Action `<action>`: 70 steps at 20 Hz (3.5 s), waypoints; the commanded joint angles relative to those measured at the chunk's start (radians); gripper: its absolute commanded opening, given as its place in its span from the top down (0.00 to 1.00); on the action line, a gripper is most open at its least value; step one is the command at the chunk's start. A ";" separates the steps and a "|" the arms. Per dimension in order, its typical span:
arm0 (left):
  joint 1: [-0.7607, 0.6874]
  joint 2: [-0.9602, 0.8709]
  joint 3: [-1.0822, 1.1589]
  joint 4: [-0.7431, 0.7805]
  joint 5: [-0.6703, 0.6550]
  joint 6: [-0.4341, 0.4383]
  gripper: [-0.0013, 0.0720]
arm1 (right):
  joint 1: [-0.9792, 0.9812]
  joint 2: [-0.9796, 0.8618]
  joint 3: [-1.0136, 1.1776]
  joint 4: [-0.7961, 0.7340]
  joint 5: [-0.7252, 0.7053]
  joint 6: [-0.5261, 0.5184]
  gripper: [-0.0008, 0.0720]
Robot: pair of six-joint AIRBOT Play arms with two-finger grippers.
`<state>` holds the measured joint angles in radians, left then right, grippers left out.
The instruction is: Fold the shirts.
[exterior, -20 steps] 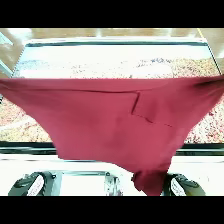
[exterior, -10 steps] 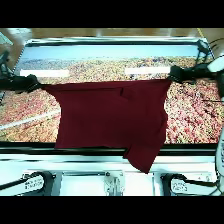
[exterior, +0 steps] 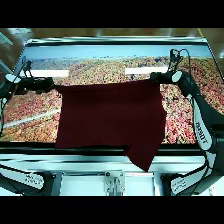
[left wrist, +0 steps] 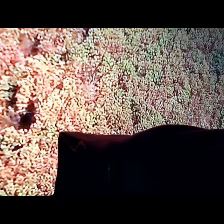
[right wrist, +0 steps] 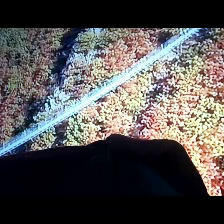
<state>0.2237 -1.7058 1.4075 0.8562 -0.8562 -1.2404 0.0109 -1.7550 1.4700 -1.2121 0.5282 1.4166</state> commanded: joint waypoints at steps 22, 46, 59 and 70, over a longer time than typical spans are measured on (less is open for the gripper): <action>-0.025 -0.077 0.005 0.236 -0.441 -0.104 0.93 | -0.007 -0.035 -0.002 -0.244 0.756 0.161 0.89; 0.349 0.345 -0.808 0.198 -0.468 0.051 0.21 | -0.506 0.468 -0.488 -0.076 0.936 -0.068 0.10; 0.331 0.270 -0.822 0.072 -0.399 0.072 0.21 | -0.506 0.468 -0.488 -0.068 0.919 -0.029 0.10; 0.222 0.230 -0.821 0.071 -0.393 0.082 0.93 | -0.507 0.469 -0.573 -0.109 0.970 -0.039 0.10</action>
<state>0.4545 -1.4742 0.5854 0.9222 -1.2446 -1.1748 -0.4953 -1.2869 0.9508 -1.3098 1.4849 1.3979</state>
